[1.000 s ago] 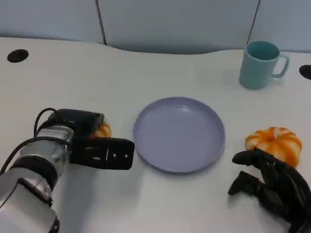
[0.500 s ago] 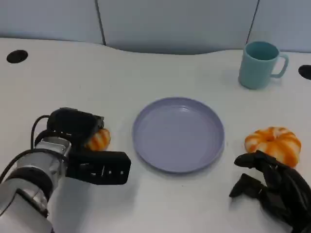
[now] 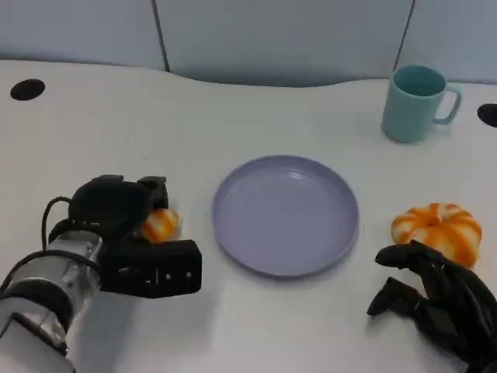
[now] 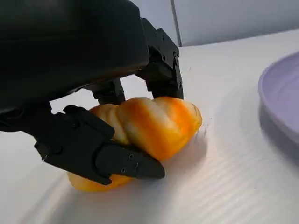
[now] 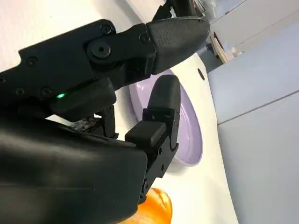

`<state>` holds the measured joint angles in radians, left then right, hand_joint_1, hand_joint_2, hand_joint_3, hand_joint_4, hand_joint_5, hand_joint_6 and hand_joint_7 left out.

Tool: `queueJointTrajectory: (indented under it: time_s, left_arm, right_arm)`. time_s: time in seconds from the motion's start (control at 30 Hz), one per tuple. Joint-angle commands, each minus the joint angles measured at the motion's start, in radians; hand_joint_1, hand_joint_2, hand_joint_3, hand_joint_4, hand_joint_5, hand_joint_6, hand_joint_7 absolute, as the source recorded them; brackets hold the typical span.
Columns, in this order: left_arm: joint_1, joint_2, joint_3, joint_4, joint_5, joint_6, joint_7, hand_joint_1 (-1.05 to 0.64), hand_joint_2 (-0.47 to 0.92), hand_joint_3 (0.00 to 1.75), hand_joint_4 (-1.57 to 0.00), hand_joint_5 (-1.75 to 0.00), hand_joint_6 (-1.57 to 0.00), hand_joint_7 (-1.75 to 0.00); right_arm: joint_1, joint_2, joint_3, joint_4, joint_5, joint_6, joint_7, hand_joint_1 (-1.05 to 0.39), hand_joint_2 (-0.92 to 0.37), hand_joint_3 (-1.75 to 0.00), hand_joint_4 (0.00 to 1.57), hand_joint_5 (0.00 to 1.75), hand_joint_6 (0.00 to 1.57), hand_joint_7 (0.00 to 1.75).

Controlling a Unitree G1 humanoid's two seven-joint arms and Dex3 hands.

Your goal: Grasp the bread from the table and place it into the plate.

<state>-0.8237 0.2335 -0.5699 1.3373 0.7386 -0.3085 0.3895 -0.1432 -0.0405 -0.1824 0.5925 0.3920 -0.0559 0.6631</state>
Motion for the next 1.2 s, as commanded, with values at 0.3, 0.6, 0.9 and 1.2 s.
queueJointTrajectory:
  time_s: [0.3, 0.6, 0.9, 1.2]
  left_arm:
    - [-0.105, 0.067, 0.071, -0.041, -0.04, -0.093, 0.043, -0.12, 0.85, 0.45, -0.75, -1.75, -0.59, -1.75]
    - [-0.174, 0.05, 0.024, -0.054, 0.016, -0.152, 0.093, -0.11, 0.79, 0.46, -0.81, -1.75, -0.65, -1.75]
    - [-0.194, -0.034, -0.059, -0.063, 0.088, -0.212, 0.137, -0.17, 0.76, 0.51, -0.88, -1.75, -0.67, -1.75]
    - [-0.196, -0.089, -0.065, -0.057, 0.081, -0.254, 0.143, -0.19, 0.74, 0.65, -0.9, -1.75, -0.69, -1.75]
  right_arm:
    - [-0.002, -0.007, 0.0, 0.027, -0.011, 0.001, -0.017, -0.47, -0.92, -0.17, 0.64, 1.44, 0.65, 1.01]
    - [-0.012, -0.001, 0.001, 0.046, -0.008, -0.009, -0.006, -0.46, -0.92, -0.17, 0.64, 1.43, 0.66, 0.99]
    - [-0.007, 0.001, 0.009, 0.039, -0.015, -0.011, -0.009, -0.47, -0.92, -0.17, 0.64, 1.43, 0.66, 0.99]
    - [-0.002, 0.0, 0.013, 0.031, -0.015, -0.007, -0.012, -0.47, -0.92, -0.18, 0.65, 1.43, 0.67, 1.0]
